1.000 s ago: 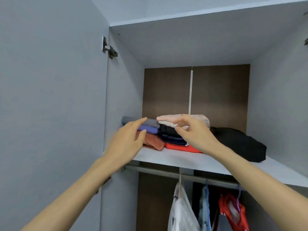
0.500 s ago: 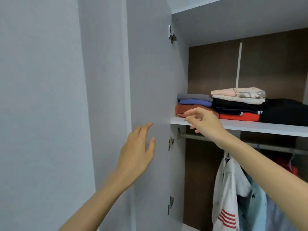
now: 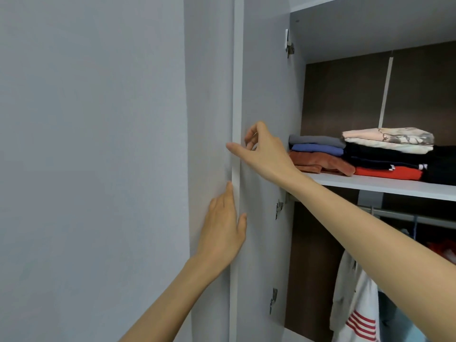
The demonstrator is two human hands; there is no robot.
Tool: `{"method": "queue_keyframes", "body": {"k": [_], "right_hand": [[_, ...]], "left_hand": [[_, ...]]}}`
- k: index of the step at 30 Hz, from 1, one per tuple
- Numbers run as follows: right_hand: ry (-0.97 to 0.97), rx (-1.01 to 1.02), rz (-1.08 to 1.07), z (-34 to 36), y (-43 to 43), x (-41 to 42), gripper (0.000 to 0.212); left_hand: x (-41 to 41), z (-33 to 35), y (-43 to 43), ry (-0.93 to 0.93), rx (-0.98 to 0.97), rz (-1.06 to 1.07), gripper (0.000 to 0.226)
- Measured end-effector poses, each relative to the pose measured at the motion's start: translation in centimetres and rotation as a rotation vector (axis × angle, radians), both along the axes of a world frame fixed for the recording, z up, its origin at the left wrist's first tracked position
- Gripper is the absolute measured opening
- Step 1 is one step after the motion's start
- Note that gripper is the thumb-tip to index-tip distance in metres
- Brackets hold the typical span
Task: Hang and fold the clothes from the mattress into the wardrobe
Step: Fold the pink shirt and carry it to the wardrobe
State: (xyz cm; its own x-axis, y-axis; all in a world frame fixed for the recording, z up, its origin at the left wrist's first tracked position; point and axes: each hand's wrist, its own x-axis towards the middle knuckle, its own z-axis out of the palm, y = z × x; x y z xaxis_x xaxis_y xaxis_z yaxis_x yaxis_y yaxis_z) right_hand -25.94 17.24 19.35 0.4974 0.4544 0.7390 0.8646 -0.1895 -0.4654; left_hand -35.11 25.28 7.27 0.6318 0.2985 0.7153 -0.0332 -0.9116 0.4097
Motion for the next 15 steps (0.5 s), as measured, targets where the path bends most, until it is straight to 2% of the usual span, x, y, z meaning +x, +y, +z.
{"method": "queue_keyframes", "body": {"k": [9,15], "right_hand": [[-0.202,-0.101,-0.127,0.1,0.0,0.2,0.039],[-0.225,-0.131,-0.158,0.2,-3.8,0.5,0.036]], "left_hand": [[0.1,-0.2,0.5,-0.03,-0.08,-0.1,0.061],[0.1,-0.3,-2.5,-0.021,-0.185,-0.219,0.058]]}}
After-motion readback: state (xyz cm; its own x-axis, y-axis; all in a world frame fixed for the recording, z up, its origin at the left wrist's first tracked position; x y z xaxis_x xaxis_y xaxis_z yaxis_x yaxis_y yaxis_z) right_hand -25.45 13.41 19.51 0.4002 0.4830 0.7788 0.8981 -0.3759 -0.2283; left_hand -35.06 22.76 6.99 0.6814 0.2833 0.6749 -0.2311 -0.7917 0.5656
